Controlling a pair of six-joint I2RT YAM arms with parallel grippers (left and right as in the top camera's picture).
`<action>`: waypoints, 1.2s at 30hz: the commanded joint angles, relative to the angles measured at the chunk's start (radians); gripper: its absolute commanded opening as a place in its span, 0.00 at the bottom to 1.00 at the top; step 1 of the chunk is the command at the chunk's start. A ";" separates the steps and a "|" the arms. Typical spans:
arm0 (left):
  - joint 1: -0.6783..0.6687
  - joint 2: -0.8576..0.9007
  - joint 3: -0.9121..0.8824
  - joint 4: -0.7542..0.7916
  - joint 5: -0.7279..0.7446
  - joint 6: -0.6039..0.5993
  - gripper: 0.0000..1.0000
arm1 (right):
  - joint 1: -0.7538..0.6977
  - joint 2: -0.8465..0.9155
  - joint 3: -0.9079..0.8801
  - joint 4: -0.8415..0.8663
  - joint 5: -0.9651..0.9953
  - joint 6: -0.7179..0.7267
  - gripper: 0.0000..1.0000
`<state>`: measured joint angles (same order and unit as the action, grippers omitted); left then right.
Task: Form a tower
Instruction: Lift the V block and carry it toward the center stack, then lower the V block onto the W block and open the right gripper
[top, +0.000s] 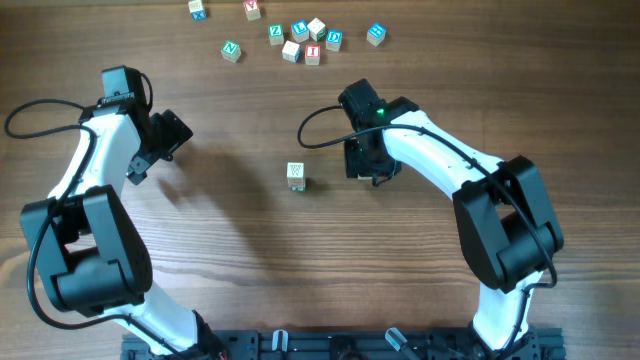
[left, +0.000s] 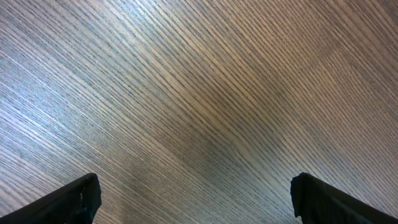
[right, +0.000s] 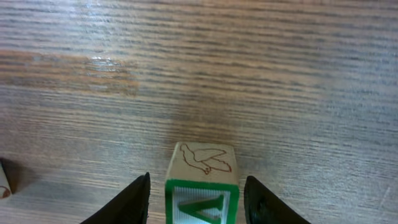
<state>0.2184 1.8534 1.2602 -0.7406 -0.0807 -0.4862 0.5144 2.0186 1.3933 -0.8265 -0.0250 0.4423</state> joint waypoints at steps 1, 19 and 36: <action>0.007 -0.019 0.011 0.000 0.001 0.008 1.00 | 0.002 -0.015 -0.012 0.007 0.030 0.006 0.42; 0.007 -0.019 0.011 0.000 0.001 0.008 1.00 | 0.107 -0.203 -0.011 -0.073 0.002 0.032 0.25; 0.007 -0.019 0.011 0.000 0.001 0.008 1.00 | 0.213 -0.284 0.263 -0.202 -0.089 0.134 0.21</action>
<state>0.2184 1.8534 1.2602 -0.7406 -0.0807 -0.4862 0.7288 1.7554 1.6051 -1.0550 -0.0978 0.5278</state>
